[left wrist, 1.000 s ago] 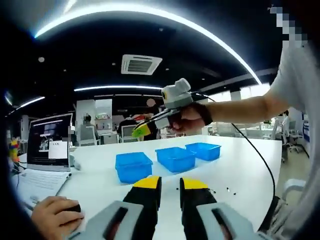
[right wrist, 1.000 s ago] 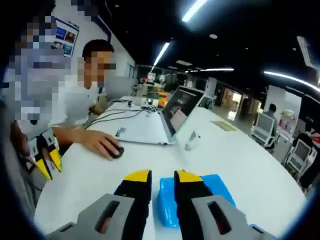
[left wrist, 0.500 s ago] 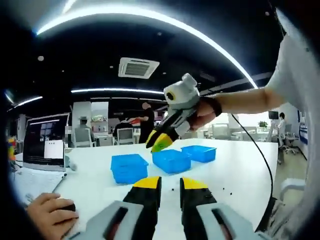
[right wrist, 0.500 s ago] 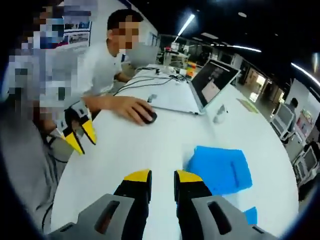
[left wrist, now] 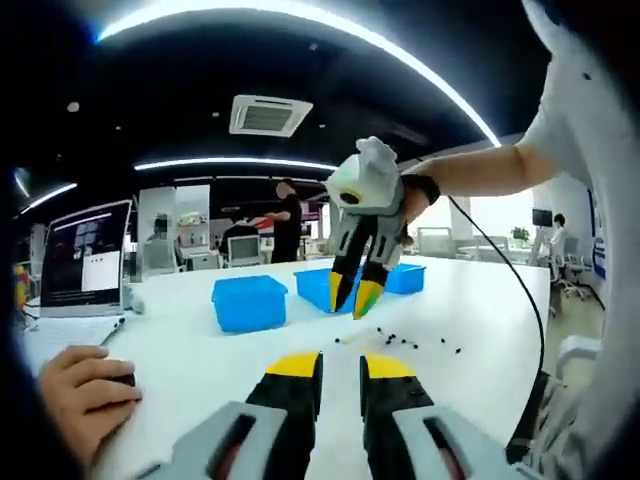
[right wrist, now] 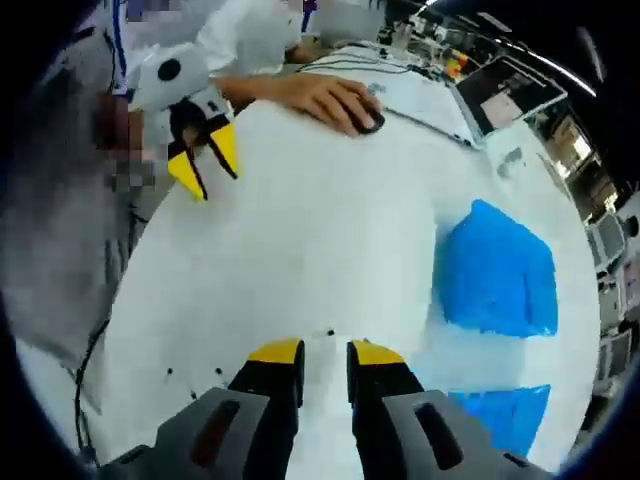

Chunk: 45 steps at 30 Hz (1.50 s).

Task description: Pick up the resistors one by one and place each resistor into its matching bin, sorting the parts by color and model until every resistor is separated into the correct bin for its type

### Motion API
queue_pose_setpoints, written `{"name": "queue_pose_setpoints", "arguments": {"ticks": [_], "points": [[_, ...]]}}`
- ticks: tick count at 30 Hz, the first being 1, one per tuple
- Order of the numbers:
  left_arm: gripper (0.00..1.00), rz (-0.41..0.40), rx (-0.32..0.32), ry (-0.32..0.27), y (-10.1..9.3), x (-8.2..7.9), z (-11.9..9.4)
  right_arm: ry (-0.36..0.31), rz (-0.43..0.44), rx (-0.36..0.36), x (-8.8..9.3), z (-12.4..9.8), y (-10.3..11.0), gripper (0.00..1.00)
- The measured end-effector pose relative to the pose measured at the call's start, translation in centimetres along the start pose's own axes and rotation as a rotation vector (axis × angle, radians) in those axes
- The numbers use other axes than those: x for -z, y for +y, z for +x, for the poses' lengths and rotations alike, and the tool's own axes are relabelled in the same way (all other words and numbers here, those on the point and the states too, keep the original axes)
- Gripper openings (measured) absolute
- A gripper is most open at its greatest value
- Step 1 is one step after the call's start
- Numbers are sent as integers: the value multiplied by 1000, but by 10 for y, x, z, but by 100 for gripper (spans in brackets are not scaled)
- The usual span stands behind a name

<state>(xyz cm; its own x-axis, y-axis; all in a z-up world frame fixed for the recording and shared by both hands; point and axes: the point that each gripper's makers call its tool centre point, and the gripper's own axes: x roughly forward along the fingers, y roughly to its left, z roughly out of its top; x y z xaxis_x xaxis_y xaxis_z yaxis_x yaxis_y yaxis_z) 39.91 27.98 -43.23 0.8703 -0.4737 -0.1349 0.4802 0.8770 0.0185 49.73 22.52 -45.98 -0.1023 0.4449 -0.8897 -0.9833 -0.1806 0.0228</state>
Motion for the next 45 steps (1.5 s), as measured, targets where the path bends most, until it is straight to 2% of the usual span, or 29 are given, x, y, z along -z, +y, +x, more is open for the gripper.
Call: {"name": "queue_pose_setpoints", "arguments": {"ticks": [4,5,6,8,12,13,14,15,16,18,22,27,32,38,42,44,45], "points": [[18,-19,2,11,4,5,-2,29,102,50,11,10,-14,20],[18,-13,-4,16,5,6,-3,40,87,77,13,10,-18,20],[18,-12,-5,17,6,6,-3,35,87,71,12,11,-17,20],[18,-18,-12,30,8,8,-6,15,148,49,11,14,-13,20],[18,-21,-9,42,6,8,-7,32,119,61,12,21,-11,19],[18,-22,-6,42,4,8,-7,21,95,83,9,20,-15,18],[18,-22,-2,42,3,8,-6,49,87,81,12,20,-14,17],[18,-22,1,42,1,8,-6,45,69,80,11,20,-14,17],[18,-22,3,42,1,8,-6,49,69,82,12,20,-14,15],[18,-31,11,44,-3,10,-4,56,36,73,13,20,-13,7],[18,-30,33,52,-12,11,-4,71,0,73,14,19,-13,6],[18,-58,56,34,-16,7,-5,49,-26,81,13,17,-11,6],[18,-59,46,21,-12,3,-5,-44,-46,130,-5,-1,-15,6],[18,-50,35,-5,-12,-3,-10,-227,-66,138,-39,-20,-13,6],[18,-92,31,-46,-12,-9,-12,-457,11,176,-70,-31,-26,6],[18,-95,26,-40,-13,-7,-11,-575,107,260,-83,-45,-49,6],[18,-90,29,-36,-15,-5,-11,-656,167,297,-92,-55,-62,6]]}}
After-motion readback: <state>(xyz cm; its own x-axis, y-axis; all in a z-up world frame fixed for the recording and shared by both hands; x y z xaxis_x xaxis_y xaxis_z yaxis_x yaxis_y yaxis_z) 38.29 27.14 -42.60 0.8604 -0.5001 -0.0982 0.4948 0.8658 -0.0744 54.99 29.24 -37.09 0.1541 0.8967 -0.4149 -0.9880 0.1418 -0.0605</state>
